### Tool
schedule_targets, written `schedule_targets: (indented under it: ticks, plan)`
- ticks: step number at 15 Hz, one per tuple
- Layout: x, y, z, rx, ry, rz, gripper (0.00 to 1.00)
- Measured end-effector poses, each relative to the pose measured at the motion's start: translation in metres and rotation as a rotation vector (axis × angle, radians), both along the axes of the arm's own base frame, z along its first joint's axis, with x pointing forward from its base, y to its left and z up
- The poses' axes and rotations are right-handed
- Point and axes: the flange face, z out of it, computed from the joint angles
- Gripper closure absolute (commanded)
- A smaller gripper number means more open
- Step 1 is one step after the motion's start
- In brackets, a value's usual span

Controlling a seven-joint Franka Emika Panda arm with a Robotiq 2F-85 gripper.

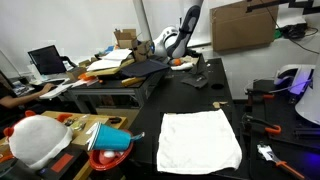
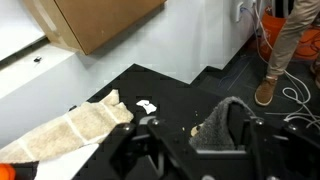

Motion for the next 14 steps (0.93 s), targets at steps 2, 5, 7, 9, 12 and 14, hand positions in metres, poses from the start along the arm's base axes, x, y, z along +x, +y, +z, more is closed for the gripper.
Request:
schedule_targets:
  ticks: [2,5,7,9,12,14]
  plan:
    - [-0.004,0.007,0.007,0.014,-0.005,0.011,0.0]
    - [-0.009,0.019,0.017,0.071,-0.089,-0.055,0.0]
    - [-0.015,0.024,0.025,0.128,-0.117,-0.114,0.0]
    - [-0.025,0.023,0.03,0.163,-0.111,-0.144,0.0]
    - [-0.047,0.013,0.034,0.213,-0.038,-0.138,0.0]
    - [-0.061,0.007,0.038,0.251,0.017,-0.124,0.0]
